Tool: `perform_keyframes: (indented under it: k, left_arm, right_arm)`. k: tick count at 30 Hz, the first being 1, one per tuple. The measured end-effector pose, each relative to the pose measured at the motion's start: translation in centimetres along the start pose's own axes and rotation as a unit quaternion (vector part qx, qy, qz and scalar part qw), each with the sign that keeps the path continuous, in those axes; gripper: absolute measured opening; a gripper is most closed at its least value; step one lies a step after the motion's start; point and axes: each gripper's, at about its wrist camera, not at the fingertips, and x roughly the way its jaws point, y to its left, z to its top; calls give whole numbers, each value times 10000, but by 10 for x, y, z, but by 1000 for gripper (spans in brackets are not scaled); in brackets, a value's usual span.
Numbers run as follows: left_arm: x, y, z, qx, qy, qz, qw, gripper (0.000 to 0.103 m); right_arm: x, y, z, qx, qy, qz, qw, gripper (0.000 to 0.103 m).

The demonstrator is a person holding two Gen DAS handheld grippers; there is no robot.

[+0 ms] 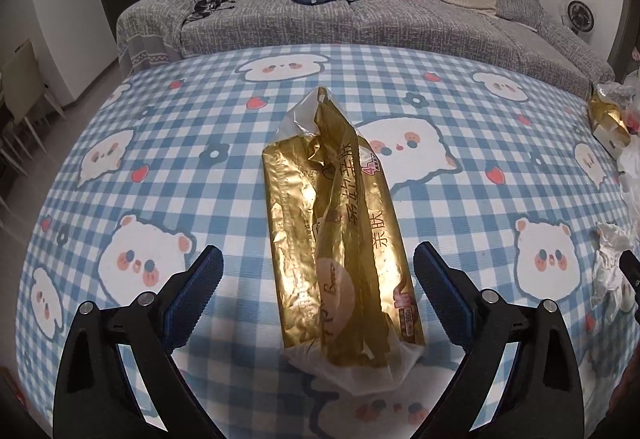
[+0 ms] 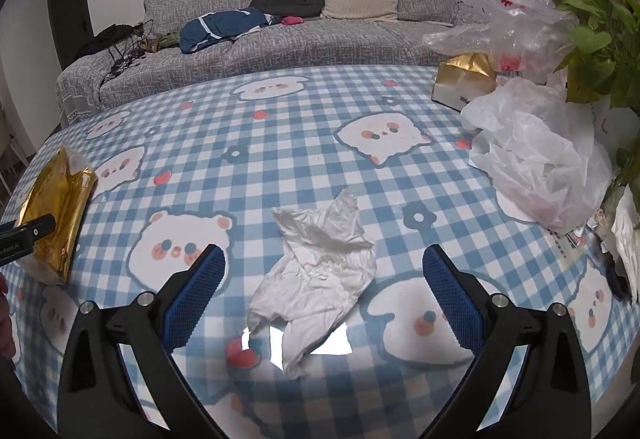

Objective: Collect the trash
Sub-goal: 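Grasp the gold foil bag with the left tool while the right tool grasps the white tissue, then carry the gold foil bag and white tissue with both tools over the bin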

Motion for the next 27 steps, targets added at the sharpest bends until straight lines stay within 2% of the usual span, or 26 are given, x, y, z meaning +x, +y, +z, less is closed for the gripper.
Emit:
perform_keyframes:
  k: [3, 6, 8, 10, 12, 14, 15, 17, 20, 23, 27]
  left_arm:
    - [10, -4, 2, 46, 62, 34, 10000, 87]
    - [19, -5, 2, 43, 174, 7, 9998, 76]
    - [24, -4, 1, -17, 270, -16, 9996, 62]
    - [25, -4, 0, -47, 283, 44, 9996, 57]
    - [24, -6, -1, -3, 249, 133, 9996, 49]
    - [23, -7, -1, 29, 224, 183, 9996, 32]
    - [23, -7, -1, 30, 215, 172, 9996, 30]
    - [23, -7, -1, 38, 194, 177, 9996, 22]
    - [21, -8, -2, 59, 137, 203, 9997, 14]
    - [19, -7, -3, 51, 86, 197, 9998, 10]
    - [17, -4, -3, -8, 65, 154, 9999, 8]
  right_arm:
    - [14, 0, 4, -8, 110, 58, 9999, 89]
    - [24, 0, 5, 41, 220, 148, 9996, 81]
    - [30, -1, 4, 57, 312, 175, 9993, 72]
    - [35, -1, 2, 63, 365, 174, 9992, 66]
    - [38, -2, 1, 79, 423, 174, 9989, 59]
    - [39, -2, -1, 48, 444, 129, 9989, 49]
    - [39, -2, -1, 5, 441, 95, 9990, 45]
    - [38, -1, -1, -48, 431, 59, 9990, 31]
    - [37, 0, -1, -101, 419, 53, 9991, 17]
    - [37, 0, -2, -94, 413, 61, 9991, 12]
    - [35, -1, -2, -63, 419, 72, 9991, 10]
